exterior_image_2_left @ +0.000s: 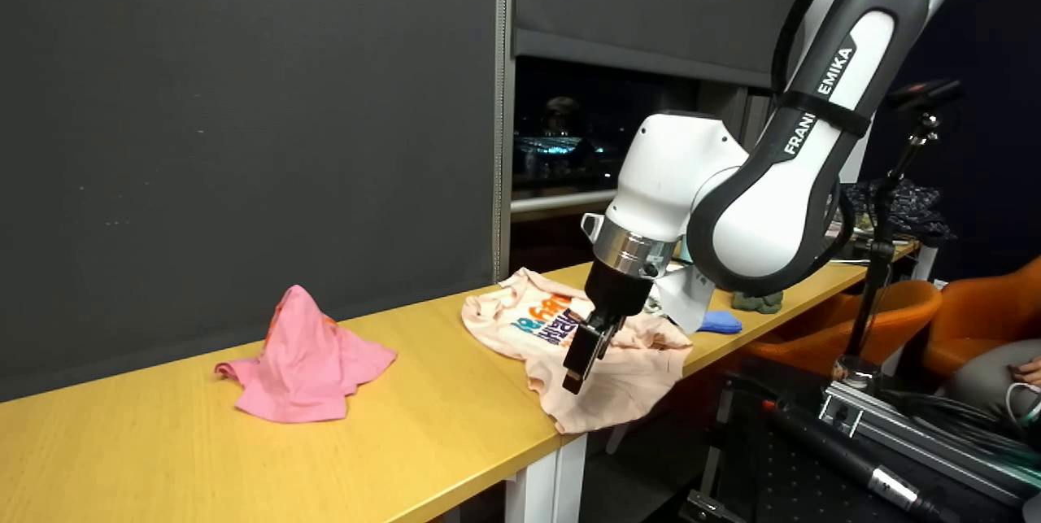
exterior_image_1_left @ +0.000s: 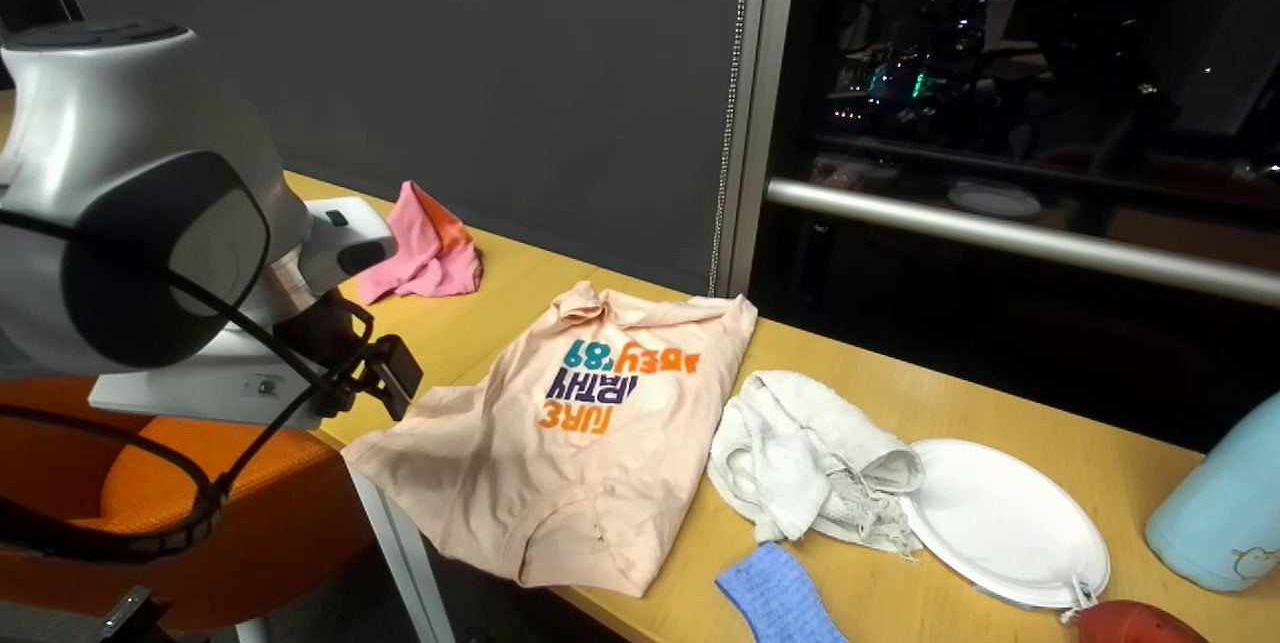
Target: Fold the peach t-shirt, move it to the left and then use the white towel to wipe the table
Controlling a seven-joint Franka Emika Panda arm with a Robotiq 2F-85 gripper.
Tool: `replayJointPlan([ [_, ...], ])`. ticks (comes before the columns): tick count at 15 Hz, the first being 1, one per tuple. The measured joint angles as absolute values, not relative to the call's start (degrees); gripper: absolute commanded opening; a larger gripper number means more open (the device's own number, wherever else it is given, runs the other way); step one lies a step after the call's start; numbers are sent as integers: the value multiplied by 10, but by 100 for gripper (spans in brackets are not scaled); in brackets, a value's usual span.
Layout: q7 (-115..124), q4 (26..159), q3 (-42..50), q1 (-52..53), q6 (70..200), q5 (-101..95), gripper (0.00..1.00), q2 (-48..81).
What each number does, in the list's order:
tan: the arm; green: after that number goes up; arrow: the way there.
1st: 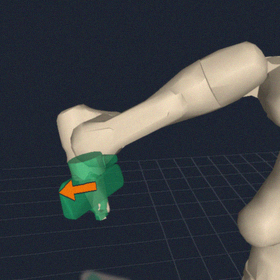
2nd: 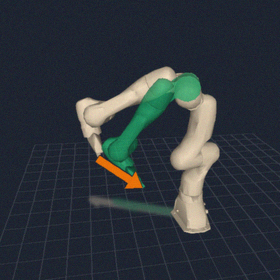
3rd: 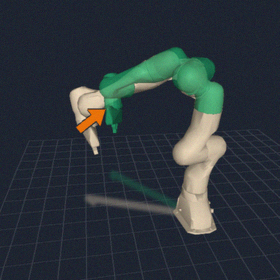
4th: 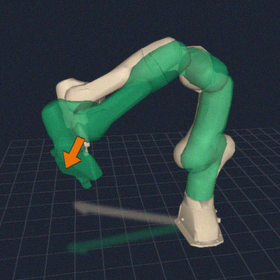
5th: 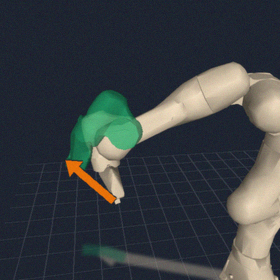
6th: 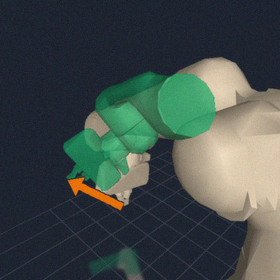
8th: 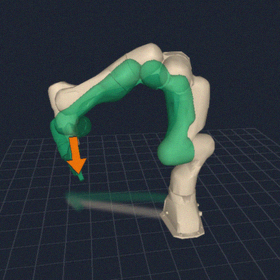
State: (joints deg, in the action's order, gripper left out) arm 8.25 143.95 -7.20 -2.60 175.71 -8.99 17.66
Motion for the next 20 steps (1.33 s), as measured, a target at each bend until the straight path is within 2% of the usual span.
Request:
replayJointPlan([
  [10,78,1415,83,85,1756,-86,100,229],
  [17,79,1368,86,84,1866,-43,100,335],
  [18,79,1365,84,84,1882,-37,77,344],
  [20,79,1362,81,84,1909,-25,66,355],
])
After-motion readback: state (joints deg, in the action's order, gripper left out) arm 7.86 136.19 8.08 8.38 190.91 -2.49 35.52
